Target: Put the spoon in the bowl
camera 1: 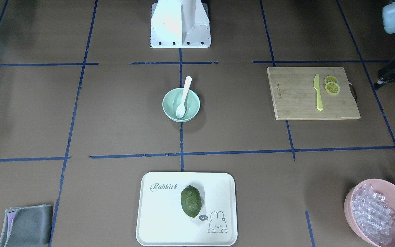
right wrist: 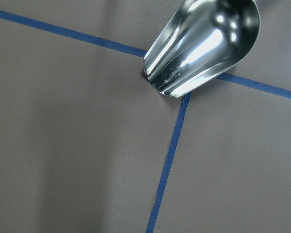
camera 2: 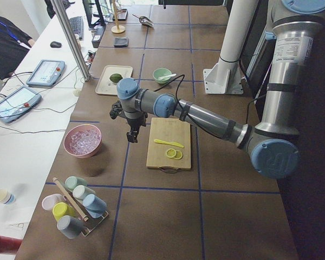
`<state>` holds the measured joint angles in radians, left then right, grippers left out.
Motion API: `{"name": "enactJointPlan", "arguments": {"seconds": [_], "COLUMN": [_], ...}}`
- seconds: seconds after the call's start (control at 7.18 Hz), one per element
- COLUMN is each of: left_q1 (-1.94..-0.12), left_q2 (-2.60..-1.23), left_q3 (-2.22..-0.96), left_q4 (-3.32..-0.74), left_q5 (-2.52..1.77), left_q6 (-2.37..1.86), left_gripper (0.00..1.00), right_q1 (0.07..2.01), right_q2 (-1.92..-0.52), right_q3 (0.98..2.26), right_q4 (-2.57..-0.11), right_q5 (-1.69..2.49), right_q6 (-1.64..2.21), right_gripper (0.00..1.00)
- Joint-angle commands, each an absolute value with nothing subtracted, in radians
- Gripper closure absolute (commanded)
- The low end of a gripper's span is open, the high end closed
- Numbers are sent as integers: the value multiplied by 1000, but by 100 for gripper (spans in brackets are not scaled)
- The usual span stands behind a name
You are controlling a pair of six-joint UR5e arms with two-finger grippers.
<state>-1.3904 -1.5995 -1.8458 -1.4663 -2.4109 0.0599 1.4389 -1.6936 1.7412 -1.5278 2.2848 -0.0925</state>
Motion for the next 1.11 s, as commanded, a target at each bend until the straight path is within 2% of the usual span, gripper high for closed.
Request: {"name": "enactJointPlan", "arguments": {"seconds": [0.0, 0.56, 0.7, 0.98], "left_q1": [-1501, -1563, -1562, -1563], "left_q2": [-1507, -1437, -1440, -1445], "left_q3": [-1794, -1738, -1668, -1667], "left_q4": [-1465, -1479, -1480, -1479], "left_q5": [-2413, -2395, -2376, -2375], "left_q6": [226, 248, 242, 238], "left_gripper": [0, 0, 0, 0], "right_q1": [1439, 1443, 1448, 1448], "right_q2": [-1692, -1686, -1686, -1689], "right_q3": [1738, 1770, 1769, 1775], "right_q4": [-1526, -1528, -1531, -1532], "right_q5": [2287, 2287, 2287, 2286], "right_q6": [-91, -91, -89, -89], "right_gripper": [0, 0, 0, 0]}}
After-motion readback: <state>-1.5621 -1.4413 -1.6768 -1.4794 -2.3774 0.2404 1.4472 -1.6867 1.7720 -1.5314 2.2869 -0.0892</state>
